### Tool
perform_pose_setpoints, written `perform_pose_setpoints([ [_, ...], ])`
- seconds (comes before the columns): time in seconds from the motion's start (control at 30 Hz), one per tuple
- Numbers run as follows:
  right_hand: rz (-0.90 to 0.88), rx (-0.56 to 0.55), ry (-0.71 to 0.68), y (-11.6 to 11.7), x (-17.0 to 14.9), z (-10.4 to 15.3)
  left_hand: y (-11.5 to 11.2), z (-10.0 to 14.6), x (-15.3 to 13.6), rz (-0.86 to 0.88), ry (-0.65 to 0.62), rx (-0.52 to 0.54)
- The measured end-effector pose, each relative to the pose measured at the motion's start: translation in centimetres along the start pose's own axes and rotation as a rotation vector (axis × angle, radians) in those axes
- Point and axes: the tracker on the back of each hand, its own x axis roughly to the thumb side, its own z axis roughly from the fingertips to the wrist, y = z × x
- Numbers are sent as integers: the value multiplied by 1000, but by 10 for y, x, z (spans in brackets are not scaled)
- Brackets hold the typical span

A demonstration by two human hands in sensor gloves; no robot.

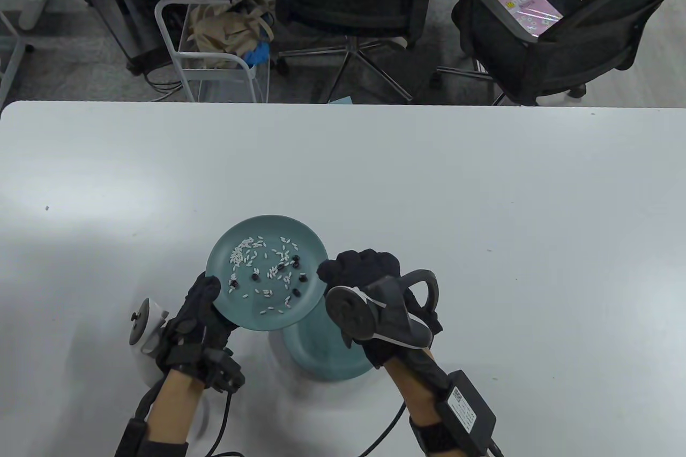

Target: Pick coffee beans with hand pinch into plate

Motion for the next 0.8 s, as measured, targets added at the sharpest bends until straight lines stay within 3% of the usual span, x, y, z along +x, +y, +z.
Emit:
perform_pose_setpoints([
  [0.37, 34, 232, 64, 49, -13, -6, 1, 1, 2, 9, 0, 9],
  [0.8, 55, 365, 72, 72, -12, -9, 1, 1, 2, 15, 5, 7],
])
